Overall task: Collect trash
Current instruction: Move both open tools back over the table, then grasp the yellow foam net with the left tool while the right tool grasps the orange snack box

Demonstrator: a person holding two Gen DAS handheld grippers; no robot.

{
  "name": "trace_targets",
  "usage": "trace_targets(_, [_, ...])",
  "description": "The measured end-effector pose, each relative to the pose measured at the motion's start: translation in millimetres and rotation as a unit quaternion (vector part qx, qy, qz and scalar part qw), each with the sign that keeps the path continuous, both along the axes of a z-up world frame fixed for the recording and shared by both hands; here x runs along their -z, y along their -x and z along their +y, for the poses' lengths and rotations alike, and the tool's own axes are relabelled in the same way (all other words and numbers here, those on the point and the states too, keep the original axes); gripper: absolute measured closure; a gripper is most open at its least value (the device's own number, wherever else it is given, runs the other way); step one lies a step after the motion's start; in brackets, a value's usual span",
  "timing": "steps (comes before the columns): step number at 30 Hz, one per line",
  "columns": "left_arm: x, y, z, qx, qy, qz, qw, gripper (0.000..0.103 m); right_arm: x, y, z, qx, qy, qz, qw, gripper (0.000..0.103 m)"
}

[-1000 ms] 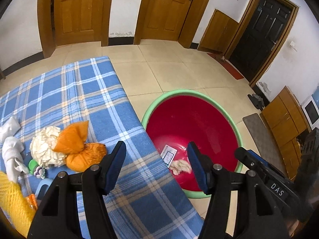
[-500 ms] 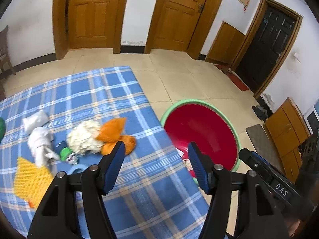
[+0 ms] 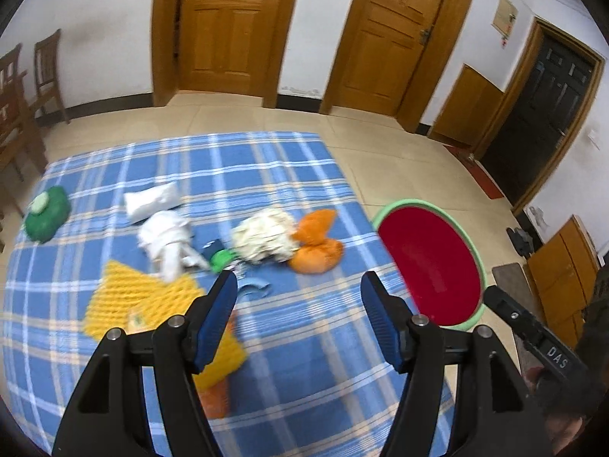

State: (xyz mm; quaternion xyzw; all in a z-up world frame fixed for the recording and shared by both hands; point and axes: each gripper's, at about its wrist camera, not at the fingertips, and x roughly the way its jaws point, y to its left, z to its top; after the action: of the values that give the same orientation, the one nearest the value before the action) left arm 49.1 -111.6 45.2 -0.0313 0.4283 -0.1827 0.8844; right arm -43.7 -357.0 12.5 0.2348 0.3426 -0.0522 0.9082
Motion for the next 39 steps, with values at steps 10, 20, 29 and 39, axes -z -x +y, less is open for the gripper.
trace_targets(10, [23, 4, 43, -0.05, -0.024, 0.024, 0.9982, 0.035, 4, 0, 20, -0.025, 0.003, 0.006, 1.0, 0.037])
trace_targets(20, [50, -4, 57, -0.07, -0.035, 0.053, 0.9955, 0.035, 12, -2, 25, -0.029, -0.001, 0.022, 0.999, 0.037])
trace_targets(29, [57, -5, 57, -0.066, -0.038, 0.051, 0.9958, 0.054, 18, -4, 26, -0.031, -0.005, 0.033, 0.999, 0.037])
trace_targets(39, [41, 4, 70, -0.064, 0.0, 0.025, 0.9976, 0.08, 17, -5, 33, -0.04, -0.003, 0.034, 0.999, 0.037])
